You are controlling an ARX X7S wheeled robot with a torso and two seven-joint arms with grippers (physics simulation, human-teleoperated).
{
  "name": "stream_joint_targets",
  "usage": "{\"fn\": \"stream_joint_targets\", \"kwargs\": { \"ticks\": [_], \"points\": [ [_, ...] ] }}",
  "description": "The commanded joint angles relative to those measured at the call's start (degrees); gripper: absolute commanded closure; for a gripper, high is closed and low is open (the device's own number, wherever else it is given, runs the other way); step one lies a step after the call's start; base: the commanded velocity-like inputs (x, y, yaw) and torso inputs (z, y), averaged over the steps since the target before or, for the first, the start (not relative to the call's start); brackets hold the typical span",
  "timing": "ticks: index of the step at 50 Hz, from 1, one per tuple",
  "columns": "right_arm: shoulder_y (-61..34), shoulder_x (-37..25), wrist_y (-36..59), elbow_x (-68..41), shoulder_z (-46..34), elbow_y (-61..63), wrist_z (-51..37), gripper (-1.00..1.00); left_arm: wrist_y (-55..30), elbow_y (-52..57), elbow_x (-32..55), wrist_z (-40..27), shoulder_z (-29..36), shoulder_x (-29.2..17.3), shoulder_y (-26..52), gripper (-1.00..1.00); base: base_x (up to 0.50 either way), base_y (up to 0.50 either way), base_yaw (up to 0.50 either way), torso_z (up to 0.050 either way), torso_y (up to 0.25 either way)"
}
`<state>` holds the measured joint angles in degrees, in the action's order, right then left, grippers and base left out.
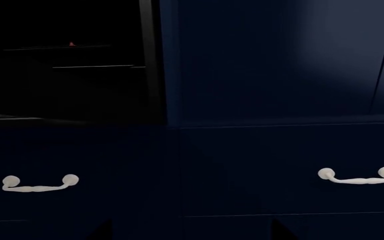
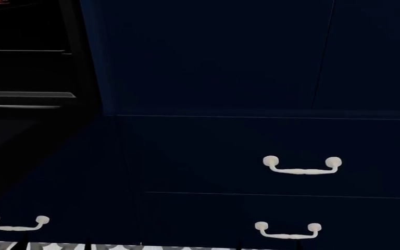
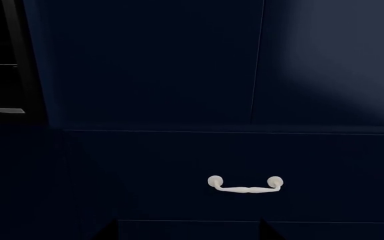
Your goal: Close the oven door
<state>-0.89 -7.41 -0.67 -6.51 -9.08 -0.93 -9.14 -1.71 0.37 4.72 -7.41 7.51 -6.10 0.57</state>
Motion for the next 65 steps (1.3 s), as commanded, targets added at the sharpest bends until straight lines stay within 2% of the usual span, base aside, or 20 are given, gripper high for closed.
{"fn": "stream_joint_targets", "kwargs": {
  "ticks": [1, 65],
  "points": [
    [-0.2, -0.4, -0.3, -0.5, -0.6, -0.3, -0.5, -1.00, 0.5, -0.3, 0.4, -0.8, 0.8, -0.6, 0.2, -1.00, 0.00, 0.00, 0.00, -0.050, 0.000],
    [-0.7, -2.4, 0.7, -2.1, -3.0, 0.1, -3.3, -1.00, 0.2, 0.5, 3.2, -3.4, 3.4, -3.0, 0.4, -1.00, 0.00, 0.00, 0.00, -0.050, 0.000]
  ]
}}
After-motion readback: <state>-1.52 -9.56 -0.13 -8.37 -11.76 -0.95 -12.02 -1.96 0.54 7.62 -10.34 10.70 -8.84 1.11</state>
